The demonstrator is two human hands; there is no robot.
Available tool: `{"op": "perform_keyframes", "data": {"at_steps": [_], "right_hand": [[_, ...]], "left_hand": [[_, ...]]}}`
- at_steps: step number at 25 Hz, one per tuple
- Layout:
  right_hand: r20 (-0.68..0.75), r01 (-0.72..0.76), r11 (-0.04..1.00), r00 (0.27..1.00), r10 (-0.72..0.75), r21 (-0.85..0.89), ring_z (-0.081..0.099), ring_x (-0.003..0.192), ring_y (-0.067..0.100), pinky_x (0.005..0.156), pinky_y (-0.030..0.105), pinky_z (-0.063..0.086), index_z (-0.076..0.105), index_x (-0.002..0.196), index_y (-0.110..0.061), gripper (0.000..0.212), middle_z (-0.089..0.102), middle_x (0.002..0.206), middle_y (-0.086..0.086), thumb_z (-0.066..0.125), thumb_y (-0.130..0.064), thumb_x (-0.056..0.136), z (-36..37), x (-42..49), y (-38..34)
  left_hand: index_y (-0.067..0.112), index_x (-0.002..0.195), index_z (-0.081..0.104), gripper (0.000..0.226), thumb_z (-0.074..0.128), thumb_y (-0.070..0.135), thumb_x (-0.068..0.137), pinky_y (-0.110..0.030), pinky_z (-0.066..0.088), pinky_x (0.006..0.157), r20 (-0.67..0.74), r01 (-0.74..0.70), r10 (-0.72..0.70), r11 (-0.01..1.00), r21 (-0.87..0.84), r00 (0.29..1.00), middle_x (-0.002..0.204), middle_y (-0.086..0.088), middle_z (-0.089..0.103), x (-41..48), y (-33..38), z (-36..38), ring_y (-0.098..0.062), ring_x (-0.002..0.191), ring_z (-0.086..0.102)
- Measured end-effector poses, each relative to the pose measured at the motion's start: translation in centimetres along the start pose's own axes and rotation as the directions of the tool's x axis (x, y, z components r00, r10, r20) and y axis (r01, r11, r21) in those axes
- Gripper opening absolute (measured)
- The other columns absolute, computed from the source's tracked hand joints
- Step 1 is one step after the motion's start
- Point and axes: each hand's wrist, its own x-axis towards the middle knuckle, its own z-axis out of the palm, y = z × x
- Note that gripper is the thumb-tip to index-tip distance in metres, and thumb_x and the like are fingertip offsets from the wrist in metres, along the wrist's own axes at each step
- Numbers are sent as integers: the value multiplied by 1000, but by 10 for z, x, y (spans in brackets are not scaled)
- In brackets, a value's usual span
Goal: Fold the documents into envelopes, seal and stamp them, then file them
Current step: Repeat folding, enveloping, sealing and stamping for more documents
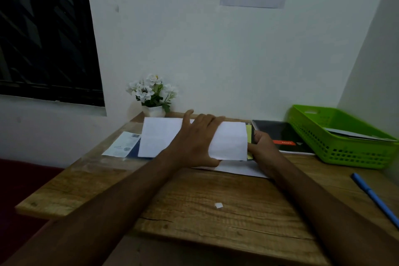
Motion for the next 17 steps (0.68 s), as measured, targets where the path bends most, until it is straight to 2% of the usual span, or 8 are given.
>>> {"op": "perform_keyframes", "data": {"at_steps": [2, 6, 9, 11, 13, 14, 15, 17], "right_hand": [[-11, 11, 999, 1000, -11, -30, 69, 91, 14, 71, 26, 59, 66, 110, -16, 28, 72, 99, 1, 68, -5, 85, -3, 3, 7], [11, 83, 989, 997, -82, -123, 67, 76, -5, 62, 12, 53, 68, 92, -30, 28, 70, 80, -18, 72, -5, 81, -4, 5, 11], [62, 136, 983, 990, -129, -125, 68, 76, -6, 64, 12, 53, 70, 102, -19, 27, 70, 86, -15, 69, -1, 82, -6, 6, 8], [54, 134, 985, 990, -128, -112, 68, 73, -2, 65, 15, 53, 72, 95, -17, 17, 72, 84, -8, 71, -5, 82, -12, 6, 5], [27, 114, 970, 994, -110, -217, 66, 73, 1, 68, 23, 51, 74, 88, -19, 4, 73, 83, -5, 72, -17, 85, -21, 4, 5], [39, 118, 927, 993, -111, -356, 63, 74, -1, 68, 25, 48, 74, 89, -21, 6, 71, 83, -8, 71, -25, 85, -30, 4, 6], [76, 117, 836, 993, -91, -536, 59, 77, -2, 68, 25, 44, 74, 93, -25, 15, 67, 86, -13, 71, -36, 84, -39, 3, 8], [155, 88, 619, 986, 54, -780, 55, 89, 2, 71, 27, 42, 68, 106, -33, 45, 57, 98, -16, 72, -60, 71, -56, 1, 9]], "left_hand": [[20, 140, 31, 95, 61, 65, 63, -50, 21, 110, 35, -35, 36, 999, -15, 999, 135, -1, 44, 3, -1, 10, -18, 123, 41], [18, 141, 30, 93, 64, 59, 65, -44, 28, 103, -16, -50, 50, 999, -5, 999, 133, -5, 46, 2, -9, 20, -22, 120, 42], [18, 139, 34, 90, 65, 57, 64, -44, 31, 100, -58, -15, 14, 1000, -15, 998, 130, -5, 49, -1, -18, 17, -22, 118, 44], [17, 139, 35, 90, 66, 55, 64, -45, 33, 100, -59, -13, 12, 1000, -20, 998, 130, -5, 50, -3, -20, 15, -23, 117, 46], [17, 139, 36, 90, 69, 54, 63, -45, 33, 99, -61, 12, -13, 999, -30, 998, 129, -6, 52, -5, -23, 14, -23, 116, 47], [17, 138, 38, 89, 70, 53, 63, -45, 33, 99, -64, 21, -23, 999, -30, 998, 128, -6, 53, -6, -24, 13, -24, 115, 48], [17, 137, 39, 88, 70, 52, 62, -44, 32, 98, -68, 27, -29, 999, -31, 997, 127, -6, 54, -7, -27, 12, -24, 114, 49], [19, 135, 40, 87, 70, 51, 60, -44, 29, 99, -62, 39, -42, 998, -54, 997, 126, -4, 54, -9, -34, 12, -23, 115, 48]]}}
